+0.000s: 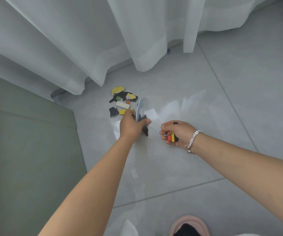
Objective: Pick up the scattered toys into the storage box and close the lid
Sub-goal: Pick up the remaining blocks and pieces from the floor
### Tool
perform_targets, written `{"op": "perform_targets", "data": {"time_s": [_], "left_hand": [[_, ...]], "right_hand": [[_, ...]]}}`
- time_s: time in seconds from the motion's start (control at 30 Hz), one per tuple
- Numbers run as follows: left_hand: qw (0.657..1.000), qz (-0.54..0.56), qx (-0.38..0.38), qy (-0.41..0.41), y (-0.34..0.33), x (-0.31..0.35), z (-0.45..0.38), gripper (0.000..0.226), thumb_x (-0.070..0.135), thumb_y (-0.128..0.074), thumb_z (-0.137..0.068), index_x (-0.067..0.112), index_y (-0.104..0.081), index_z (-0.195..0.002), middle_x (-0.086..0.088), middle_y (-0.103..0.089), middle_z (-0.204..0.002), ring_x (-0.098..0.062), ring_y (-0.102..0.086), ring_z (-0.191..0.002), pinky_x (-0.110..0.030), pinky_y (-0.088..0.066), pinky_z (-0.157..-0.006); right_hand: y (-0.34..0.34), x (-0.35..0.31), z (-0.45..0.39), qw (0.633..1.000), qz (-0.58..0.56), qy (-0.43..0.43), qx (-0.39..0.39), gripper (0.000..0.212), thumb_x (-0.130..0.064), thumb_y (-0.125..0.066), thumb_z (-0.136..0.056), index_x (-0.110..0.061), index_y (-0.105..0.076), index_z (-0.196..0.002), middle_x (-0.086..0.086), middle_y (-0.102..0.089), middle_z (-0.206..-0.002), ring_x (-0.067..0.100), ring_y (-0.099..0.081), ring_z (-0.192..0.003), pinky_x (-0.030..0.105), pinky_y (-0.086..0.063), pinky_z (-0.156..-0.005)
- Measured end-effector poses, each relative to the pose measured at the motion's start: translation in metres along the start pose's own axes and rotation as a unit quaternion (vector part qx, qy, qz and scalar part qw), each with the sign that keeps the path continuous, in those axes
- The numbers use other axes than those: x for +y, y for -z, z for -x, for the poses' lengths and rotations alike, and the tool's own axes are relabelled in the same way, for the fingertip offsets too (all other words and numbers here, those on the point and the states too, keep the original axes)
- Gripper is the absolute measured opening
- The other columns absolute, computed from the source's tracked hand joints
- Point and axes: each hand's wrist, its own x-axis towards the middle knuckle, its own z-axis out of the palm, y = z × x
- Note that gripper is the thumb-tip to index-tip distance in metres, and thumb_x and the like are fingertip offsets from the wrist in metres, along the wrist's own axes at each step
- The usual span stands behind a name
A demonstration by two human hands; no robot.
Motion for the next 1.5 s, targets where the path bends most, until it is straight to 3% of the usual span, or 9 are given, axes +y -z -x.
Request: {"op": "perform_targets", "data": {"time_s": [0.27,0.4,0.6,0.8,1.03,1.2,1.3,1.4,1.5], "left_hand": [[0.995,-0.005,-0.102,-0.016,0.025,-0.005,0.006,0.031,0.037,-0.071,-0.08,0.011,-0.057,-0.09,0.002,-0.051,-0.072,-0.015,-0.044,-0.063,-0.026,-0.034,-0.059],[0.988,0.114,-0.097,-0.024,0.038,0.004,0.036,0.021,0.028,-0.072,-0.08,0.014,-0.057,-0.082,0.004,-0.054,-0.068,-0.008,-0.043,-0.053,-0.02,-0.038,-0.054],[0.951,0.308,0.003,0.005,0.087,0.02,0.106,0.014,0.025,-0.065,-0.087,0.016,-0.058,-0.078,0.012,-0.05,-0.054,-0.008,-0.037,-0.049,-0.018,-0.033,-0.05],[0.905,0.399,0.145,0.006,0.174,0.008,0.188,0.024,0.033,-0.058,-0.089,0.011,-0.05,-0.084,0.0,-0.032,-0.063,-0.012,-0.024,-0.051,-0.02,-0.023,-0.046],[0.852,0.424,0.301,0.054,0.263,-0.027,0.259,0.027,0.037,-0.056,-0.091,0.012,-0.061,-0.083,0.004,-0.054,-0.056,-0.008,-0.042,-0.042,-0.017,-0.034,-0.041],[0.839,0.423,0.322,0.12,0.281,-0.078,0.263,0.039,0.048,-0.052,-0.09,0.012,-0.065,-0.094,-0.008,-0.069,-0.093,-0.018,-0.062,-0.074,-0.029,-0.049,-0.064],[0.849,0.42,0.289,0.141,0.279,-0.088,0.26,0.04,0.049,-0.047,-0.092,0.014,-0.061,-0.107,-0.005,-0.064,-0.115,-0.014,-0.062,-0.095,-0.037,-0.048,-0.086],[0.858,0.41,0.271,0.149,0.271,-0.086,0.26,0.041,0.046,-0.044,-0.095,0.017,-0.054,-0.122,0.003,-0.058,-0.121,-0.014,-0.056,-0.109,-0.036,-0.045,-0.091],[0.851,0.422,0.279,0.137,0.262,-0.077,0.261,0.037,0.042,-0.045,-0.095,0.019,-0.057,-0.123,0.005,-0.06,-0.119,-0.014,-0.055,-0.113,-0.036,-0.043,-0.093]], "right_hand": [[-0.005,-0.005,0.007,1.0,-0.009,0.015,-0.013,0.008,-0.013,-0.059,-0.089,-0.017,-0.056,-0.082,0.004,-0.063,-0.077,0.016,-0.06,-0.066,0.025,-0.047,-0.056],[-0.009,-0.022,0.021,0.997,-0.028,0.051,-0.046,0.008,-0.013,-0.058,-0.09,-0.017,-0.056,-0.083,0.003,-0.063,-0.075,0.015,-0.06,-0.063,0.024,-0.048,-0.056],[-0.039,-0.058,0.062,0.992,-0.023,0.088,-0.087,0.006,-0.012,-0.059,-0.089,-0.016,-0.057,-0.085,0.005,-0.064,-0.074,0.015,-0.059,-0.06,0.021,-0.05,-0.05],[-0.132,-0.075,0.127,0.968,0.035,0.059,-0.24,0.003,-0.013,-0.06,-0.088,-0.014,-0.057,-0.087,0.003,-0.065,-0.07,0.014,-0.061,-0.059,0.023,-0.051,-0.053],[-0.262,-0.062,0.204,0.916,0.102,0.014,-0.388,0.014,-0.022,-0.055,-0.092,-0.009,-0.053,-0.087,0.009,-0.059,-0.076,0.016,-0.056,-0.062,0.024,-0.053,-0.058],[-0.31,-0.035,0.215,0.916,0.127,-0.043,-0.378,0.047,-0.045,-0.046,-0.093,-0.01,-0.047,-0.124,0.005,-0.055,-0.108,0.022,-0.055,-0.103,0.034,-0.045,-0.09],[-0.313,-0.026,0.213,0.924,0.159,-0.026,-0.348,0.069,-0.052,-0.035,-0.095,-0.007,-0.023,-0.145,0.004,-0.027,-0.152,0.018,-0.018,-0.143,0.038,-0.015,-0.116],[-0.306,-0.026,0.209,0.932,0.134,-0.003,-0.336,0.064,-0.044,-0.035,-0.098,-0.003,-0.022,-0.145,0.005,-0.025,-0.153,0.018,-0.013,-0.144,0.039,-0.014,-0.118],[-0.294,-0.031,0.209,0.936,0.108,0.022,-0.333,0.049,-0.034,-0.041,-0.098,0.0,-0.043,-0.132,0.014,-0.044,-0.141,0.023,-0.038,-0.135,0.038,-0.034,-0.11]]}}
